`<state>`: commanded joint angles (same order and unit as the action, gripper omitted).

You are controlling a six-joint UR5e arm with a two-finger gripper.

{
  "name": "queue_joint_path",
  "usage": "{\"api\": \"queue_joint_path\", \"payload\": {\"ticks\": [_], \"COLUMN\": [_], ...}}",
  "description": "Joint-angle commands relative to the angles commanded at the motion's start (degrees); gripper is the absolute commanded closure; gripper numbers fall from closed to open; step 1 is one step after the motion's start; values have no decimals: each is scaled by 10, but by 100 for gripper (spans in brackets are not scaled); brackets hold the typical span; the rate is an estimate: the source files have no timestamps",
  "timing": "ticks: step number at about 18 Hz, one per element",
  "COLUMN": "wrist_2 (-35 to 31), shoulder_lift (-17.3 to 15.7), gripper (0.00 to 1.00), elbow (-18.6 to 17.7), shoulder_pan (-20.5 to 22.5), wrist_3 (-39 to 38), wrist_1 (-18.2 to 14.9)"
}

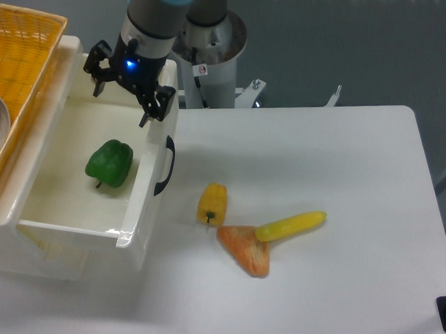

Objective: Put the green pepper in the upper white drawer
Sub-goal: 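Raise the open gripper away from the drawer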

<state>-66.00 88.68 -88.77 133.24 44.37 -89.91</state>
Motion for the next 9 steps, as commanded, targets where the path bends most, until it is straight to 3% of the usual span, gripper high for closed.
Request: {"api": "queue_joint_path", "payload": {"ticks": [4,9], "wrist_2": [-11,-63], "shoulder_lift": [0,0], "gripper": [0,0], "elbow": [-3,-4], "shoulder_pan": [18,26], "wrist_3": [63,85], "wrist_1": [-2,0]}}
